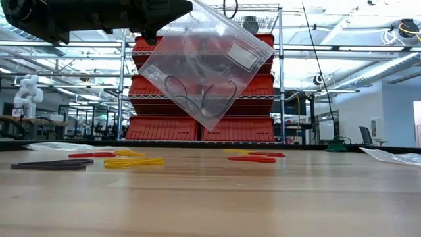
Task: Sort rubber bands
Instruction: Put the right purple rubber band into the zip bag
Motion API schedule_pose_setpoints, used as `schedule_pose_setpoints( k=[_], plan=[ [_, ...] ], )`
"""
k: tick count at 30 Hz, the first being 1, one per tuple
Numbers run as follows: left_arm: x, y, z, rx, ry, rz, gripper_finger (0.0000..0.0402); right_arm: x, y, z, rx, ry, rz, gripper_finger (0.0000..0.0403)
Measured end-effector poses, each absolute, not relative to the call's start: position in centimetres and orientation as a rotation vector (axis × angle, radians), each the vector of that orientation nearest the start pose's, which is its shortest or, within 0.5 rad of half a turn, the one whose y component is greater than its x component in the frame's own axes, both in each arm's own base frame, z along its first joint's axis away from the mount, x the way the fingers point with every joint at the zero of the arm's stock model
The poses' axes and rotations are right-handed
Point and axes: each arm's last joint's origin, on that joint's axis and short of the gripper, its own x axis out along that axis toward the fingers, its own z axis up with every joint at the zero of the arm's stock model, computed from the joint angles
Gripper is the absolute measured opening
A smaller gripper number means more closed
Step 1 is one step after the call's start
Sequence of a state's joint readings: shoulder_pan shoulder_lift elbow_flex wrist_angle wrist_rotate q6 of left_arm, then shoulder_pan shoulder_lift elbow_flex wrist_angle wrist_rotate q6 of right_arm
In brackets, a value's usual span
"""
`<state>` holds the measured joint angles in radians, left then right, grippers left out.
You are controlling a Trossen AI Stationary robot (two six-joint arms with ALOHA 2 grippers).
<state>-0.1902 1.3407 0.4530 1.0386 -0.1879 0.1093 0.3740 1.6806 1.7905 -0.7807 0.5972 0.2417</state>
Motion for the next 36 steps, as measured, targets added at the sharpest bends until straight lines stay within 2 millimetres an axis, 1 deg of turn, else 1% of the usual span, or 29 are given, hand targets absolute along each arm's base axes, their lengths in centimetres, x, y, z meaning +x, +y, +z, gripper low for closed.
schedule_pose_setpoints(
  k=[10, 16, 21, 24, 32, 36],
  plan=[
    [25.2, -4.3, 22.3, 0.081, -0.149, 0.006, 0.0000, 34.0, 11.4, 39.4, -0.083, 0.565, -0.292, 0.0000],
    [25.2, -4.3, 22.3, 0.080, -0.150, 0.006, 0.0000, 35.2, 11.2, 37.7, -0.108, 0.612, -0.311, 0.0000],
    [25.2, -4.3, 22.3, 0.081, -0.150, 0.006, 0.0000, 36.0, 11.6, 36.5, -0.137, 0.643, -0.308, 0.0000],
    [25.2, -4.3, 22.3, 0.081, -0.149, 0.006, 0.0000, 35.9, 11.8, 36.1, -0.134, 0.669, -0.321, 0.0000],
    [25.2, -4.3, 22.3, 0.081, -0.149, 0.006, 0.0000, 34.8, 12.6, 35.5, -0.107, 0.706, -0.409, 0.0000],
    [25.2, -4.3, 22.3, 0.081, -0.150, 0.006, 0.0000, 34.9, 12.7, 34.1, -0.071, 0.735, -0.434, 0.0000]
  ],
)
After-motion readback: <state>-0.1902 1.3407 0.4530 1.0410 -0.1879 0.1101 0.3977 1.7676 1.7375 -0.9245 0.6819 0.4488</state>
